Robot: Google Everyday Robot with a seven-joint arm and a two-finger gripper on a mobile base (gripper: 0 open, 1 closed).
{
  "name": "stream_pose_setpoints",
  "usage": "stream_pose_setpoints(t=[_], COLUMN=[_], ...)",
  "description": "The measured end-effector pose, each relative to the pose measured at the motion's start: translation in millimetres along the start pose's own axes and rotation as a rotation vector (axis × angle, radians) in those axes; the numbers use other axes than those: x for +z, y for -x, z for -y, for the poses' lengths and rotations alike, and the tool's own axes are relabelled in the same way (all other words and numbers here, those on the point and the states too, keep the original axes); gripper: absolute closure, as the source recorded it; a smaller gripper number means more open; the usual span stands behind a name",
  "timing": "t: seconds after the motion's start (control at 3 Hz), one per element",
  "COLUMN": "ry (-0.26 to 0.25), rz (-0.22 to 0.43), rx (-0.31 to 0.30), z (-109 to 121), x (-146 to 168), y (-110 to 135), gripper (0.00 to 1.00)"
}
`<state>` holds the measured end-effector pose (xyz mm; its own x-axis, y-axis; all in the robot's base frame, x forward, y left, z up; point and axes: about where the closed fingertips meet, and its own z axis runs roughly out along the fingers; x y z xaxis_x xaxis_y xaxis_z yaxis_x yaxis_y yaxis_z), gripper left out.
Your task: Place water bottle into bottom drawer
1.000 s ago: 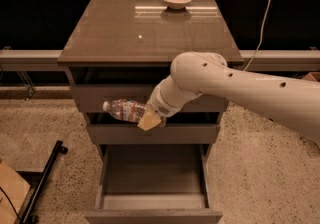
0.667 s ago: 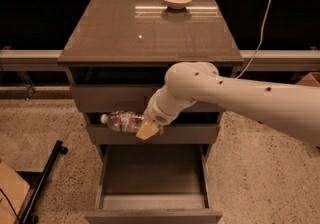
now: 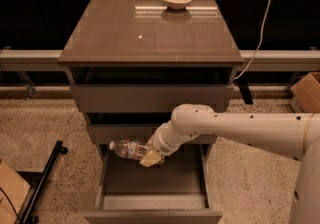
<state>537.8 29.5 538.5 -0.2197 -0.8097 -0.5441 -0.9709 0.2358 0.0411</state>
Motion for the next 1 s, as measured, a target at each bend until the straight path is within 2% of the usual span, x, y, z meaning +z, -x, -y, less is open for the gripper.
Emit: stream_pose_setpoints(t=[0.33, 0.67, 1.0], ry=[0.036, 0.120, 0.139], rz=[0.036, 0.084, 0.079], rx=[0.085, 0.213, 0.223], z=[6.7, 14.1, 4.4], x=[45.5, 112.0, 122.0], y=[-44.9, -96.1, -101.4], gripper=[1.00, 1.00, 1.00])
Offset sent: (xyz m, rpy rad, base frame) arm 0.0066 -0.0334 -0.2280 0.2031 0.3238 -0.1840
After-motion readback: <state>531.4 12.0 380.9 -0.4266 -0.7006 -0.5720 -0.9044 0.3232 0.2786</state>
